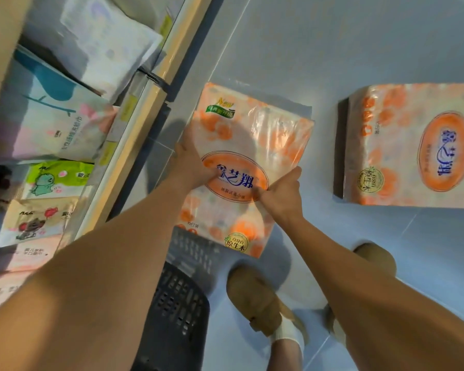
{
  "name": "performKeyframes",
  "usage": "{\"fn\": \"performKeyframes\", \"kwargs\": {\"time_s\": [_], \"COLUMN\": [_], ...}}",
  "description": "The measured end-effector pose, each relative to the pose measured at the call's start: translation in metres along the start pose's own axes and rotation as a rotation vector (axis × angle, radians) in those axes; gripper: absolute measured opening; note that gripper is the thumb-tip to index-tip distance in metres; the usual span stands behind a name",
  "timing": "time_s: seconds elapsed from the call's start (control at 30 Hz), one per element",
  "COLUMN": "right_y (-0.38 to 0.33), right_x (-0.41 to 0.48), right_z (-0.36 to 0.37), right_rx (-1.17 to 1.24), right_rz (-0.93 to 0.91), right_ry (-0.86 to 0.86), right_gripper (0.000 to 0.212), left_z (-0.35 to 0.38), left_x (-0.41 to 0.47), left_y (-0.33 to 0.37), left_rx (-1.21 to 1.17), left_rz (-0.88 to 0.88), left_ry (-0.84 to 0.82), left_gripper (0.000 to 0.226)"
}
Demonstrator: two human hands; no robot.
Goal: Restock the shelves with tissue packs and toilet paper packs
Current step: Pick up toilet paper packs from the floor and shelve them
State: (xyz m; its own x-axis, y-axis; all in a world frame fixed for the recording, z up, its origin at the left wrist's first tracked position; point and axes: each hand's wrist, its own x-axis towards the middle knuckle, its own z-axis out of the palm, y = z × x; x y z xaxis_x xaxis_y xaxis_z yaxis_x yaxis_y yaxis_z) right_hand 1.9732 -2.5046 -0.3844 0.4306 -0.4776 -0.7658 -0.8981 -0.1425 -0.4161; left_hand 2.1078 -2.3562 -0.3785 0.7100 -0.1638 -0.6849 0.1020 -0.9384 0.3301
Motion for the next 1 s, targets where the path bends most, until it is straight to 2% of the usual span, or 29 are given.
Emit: {"fn": "performKeyframes", "kwargs": {"time_s": [0.33, 0.47, 0.6, 0.77, 0.9, 1.0], "right_y": [-0.022, -0.054, -0.097, -0.158, -0.218, -0.265], "right_x": [-0.019, -0.04, -0.072, -0.124, -0.18, -0.228], "right_z": [-0.075, -0.127, -0.186, -0.276, -0.356, -0.414], "right_rx": [0.202, 0.236, 0.256, 0.299, 0.308, 0.341], "right_rz": [-0.058, -0.111, -0.177, -0.302, -0.43, -0.565], "right_ry": [0.019, 0.044, 0.062, 0.119, 0.163, 0.188], "right_gripper": [0.09, 0.089, 0.102, 0.084, 0.089, 0.084], "left_z": [-0.039, -0.078, -0.129, -0.207, -0.278, -0.336], "left_x": [-0.038, -0.071, -0.108, -0.176, -0.242, -0.294], "left_y": [0.064, 0.105, 0.153, 0.223, 0.281, 0.316], "left_rx": [-0.012, -0.134, -0.216, -0.359, -0.545, -0.523], "left_rz": [-0.064, -0.017, 0.014, 0.128, 0.228, 0.296], "left_ry": [0.088, 0.146, 0.198, 0.249, 0.22, 0.278], "left_gripper": [0.106, 0.093, 0.094, 0.074, 0.062, 0.055]}}
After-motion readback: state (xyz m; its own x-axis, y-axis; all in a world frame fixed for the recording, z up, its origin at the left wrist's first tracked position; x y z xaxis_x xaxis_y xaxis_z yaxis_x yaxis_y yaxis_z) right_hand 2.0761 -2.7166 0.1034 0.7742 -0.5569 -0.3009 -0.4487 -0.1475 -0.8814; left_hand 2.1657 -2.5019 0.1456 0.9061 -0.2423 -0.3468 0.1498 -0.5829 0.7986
